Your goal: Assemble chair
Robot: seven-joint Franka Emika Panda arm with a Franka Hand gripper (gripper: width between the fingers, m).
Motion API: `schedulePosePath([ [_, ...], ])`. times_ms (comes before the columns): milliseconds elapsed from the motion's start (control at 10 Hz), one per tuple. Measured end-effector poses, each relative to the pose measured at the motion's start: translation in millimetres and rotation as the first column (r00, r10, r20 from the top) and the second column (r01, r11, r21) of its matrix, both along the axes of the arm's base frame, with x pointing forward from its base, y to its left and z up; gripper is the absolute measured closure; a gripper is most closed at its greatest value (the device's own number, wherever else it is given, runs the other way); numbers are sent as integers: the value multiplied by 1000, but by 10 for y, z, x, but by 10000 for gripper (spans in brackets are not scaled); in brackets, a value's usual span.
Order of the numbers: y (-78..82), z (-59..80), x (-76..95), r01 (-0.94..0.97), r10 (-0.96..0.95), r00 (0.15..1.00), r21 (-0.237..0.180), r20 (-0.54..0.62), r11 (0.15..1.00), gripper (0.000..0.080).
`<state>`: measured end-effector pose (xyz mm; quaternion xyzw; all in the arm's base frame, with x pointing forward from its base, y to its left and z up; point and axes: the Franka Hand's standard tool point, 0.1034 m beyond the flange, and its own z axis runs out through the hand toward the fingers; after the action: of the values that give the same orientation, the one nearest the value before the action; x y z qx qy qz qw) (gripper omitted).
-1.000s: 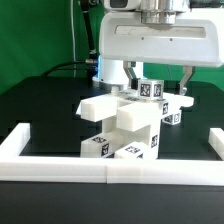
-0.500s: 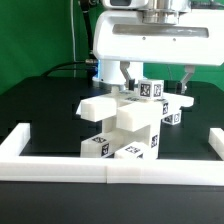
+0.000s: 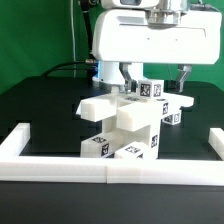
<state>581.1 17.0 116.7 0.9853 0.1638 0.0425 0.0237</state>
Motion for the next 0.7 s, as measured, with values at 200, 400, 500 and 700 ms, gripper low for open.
schedulePosePath([
  [200, -13, 0, 0, -107, 107, 994, -12, -5, 994, 150],
  [400, -13, 0, 0, -102, 102, 995, -12, -5, 995, 261],
  [500, -15, -3, -1, -102, 102, 995, -12, -5, 995, 415],
  [700, -15, -5, -2, -67, 67, 998, -9, -4, 998, 517],
])
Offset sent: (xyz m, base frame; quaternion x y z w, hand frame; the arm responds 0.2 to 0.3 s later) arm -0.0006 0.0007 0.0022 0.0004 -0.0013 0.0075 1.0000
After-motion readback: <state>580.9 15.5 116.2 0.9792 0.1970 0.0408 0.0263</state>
